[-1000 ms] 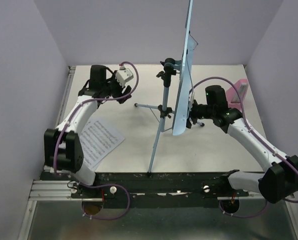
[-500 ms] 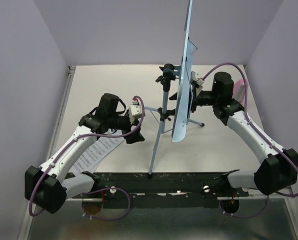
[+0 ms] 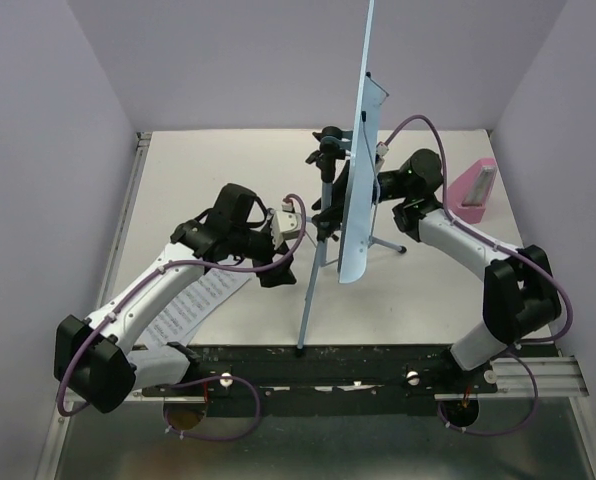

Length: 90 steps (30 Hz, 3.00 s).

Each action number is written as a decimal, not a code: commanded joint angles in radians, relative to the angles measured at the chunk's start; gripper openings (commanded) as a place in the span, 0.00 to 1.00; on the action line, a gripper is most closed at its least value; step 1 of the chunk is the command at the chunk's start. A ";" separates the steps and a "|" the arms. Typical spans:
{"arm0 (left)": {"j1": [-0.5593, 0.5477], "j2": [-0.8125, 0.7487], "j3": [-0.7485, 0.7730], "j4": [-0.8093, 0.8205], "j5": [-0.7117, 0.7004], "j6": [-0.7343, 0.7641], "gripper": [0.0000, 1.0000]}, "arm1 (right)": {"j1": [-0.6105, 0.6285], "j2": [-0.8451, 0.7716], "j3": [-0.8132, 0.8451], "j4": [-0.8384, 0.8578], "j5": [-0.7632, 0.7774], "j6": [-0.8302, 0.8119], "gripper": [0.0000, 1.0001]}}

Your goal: Pack up the instrument practice props

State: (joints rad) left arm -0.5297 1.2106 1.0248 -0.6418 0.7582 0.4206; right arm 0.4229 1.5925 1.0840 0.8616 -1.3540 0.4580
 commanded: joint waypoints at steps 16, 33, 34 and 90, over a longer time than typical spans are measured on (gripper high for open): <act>-0.026 0.053 -0.045 0.343 -0.100 -0.118 0.78 | 0.008 -0.152 0.211 -0.564 0.630 -0.387 0.00; 0.016 0.110 -0.037 0.596 -0.042 -0.155 0.29 | 0.059 -0.147 0.373 -0.846 0.878 -0.266 0.00; 0.016 0.112 -0.023 0.585 -0.028 -0.149 0.22 | 0.062 -0.146 0.389 -0.860 0.892 -0.263 0.00; 0.145 0.314 0.034 0.188 0.468 -0.401 0.00 | 0.178 0.193 0.472 -1.389 1.210 0.080 0.00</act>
State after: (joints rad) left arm -0.3611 1.4929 1.0241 -0.4801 1.2041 -0.2314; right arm 0.5846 1.7523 1.6024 -0.6163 -0.1299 0.6064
